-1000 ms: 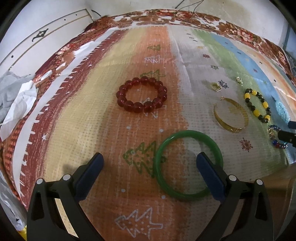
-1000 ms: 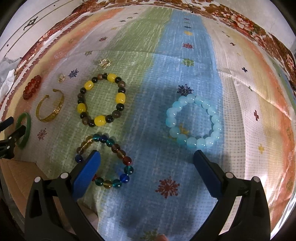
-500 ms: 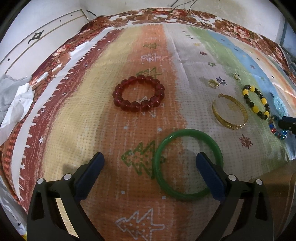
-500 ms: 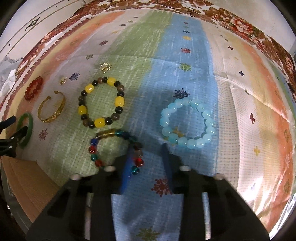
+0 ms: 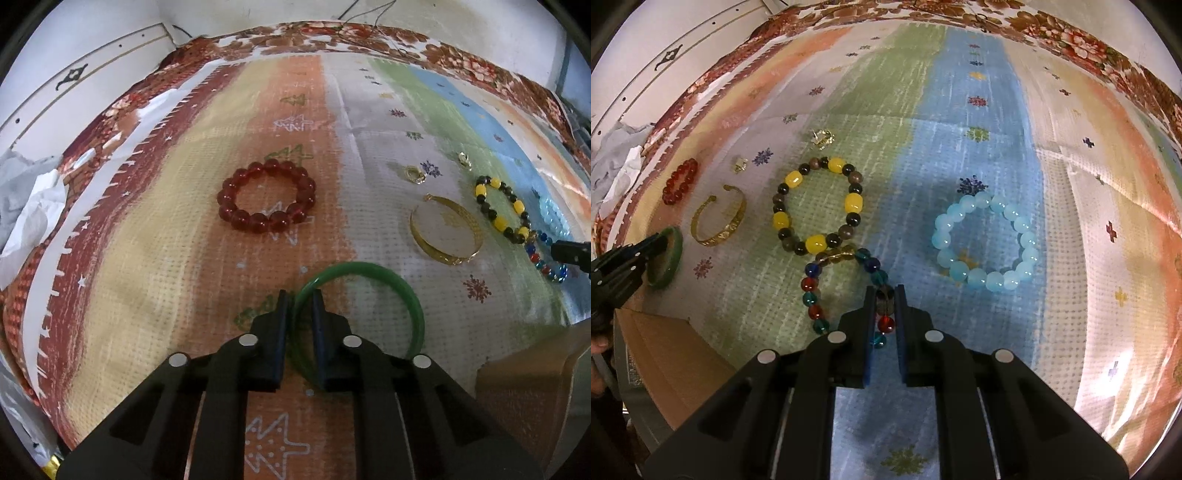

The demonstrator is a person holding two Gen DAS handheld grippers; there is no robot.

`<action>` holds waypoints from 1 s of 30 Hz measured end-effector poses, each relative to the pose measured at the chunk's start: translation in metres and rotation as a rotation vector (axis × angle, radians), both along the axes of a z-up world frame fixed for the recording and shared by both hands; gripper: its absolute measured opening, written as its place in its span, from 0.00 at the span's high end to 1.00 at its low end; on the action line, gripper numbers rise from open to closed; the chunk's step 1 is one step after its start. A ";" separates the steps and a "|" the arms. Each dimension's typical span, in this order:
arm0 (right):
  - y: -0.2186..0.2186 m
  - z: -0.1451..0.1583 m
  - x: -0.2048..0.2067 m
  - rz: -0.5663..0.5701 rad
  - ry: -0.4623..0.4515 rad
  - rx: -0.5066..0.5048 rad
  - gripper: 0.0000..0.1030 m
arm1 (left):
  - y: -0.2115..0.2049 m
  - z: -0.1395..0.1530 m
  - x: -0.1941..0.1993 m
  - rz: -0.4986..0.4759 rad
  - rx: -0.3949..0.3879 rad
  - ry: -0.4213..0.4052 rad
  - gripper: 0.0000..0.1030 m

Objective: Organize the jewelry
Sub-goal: 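Close the right tool on the multicoloured bracelet while the left tool grips the green bangle, then carry the green bangle in the left tool and the multicoloured bracelet in the right tool over the silver tin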

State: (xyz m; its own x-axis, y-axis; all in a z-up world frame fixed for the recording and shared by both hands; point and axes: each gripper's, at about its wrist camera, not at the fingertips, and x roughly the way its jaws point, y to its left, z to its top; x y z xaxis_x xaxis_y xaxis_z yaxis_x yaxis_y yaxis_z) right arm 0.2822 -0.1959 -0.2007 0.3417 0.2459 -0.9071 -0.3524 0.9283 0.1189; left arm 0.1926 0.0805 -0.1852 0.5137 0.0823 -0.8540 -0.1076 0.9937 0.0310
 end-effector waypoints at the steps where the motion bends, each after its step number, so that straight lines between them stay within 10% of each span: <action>1: -0.001 0.004 -0.001 -0.003 -0.008 0.004 0.89 | 0.001 0.001 -0.001 0.004 -0.012 -0.002 0.93; 30: 0.011 0.109 -0.083 0.060 -0.181 0.050 0.89 | -0.026 0.103 -0.062 -0.064 -0.061 -0.186 0.93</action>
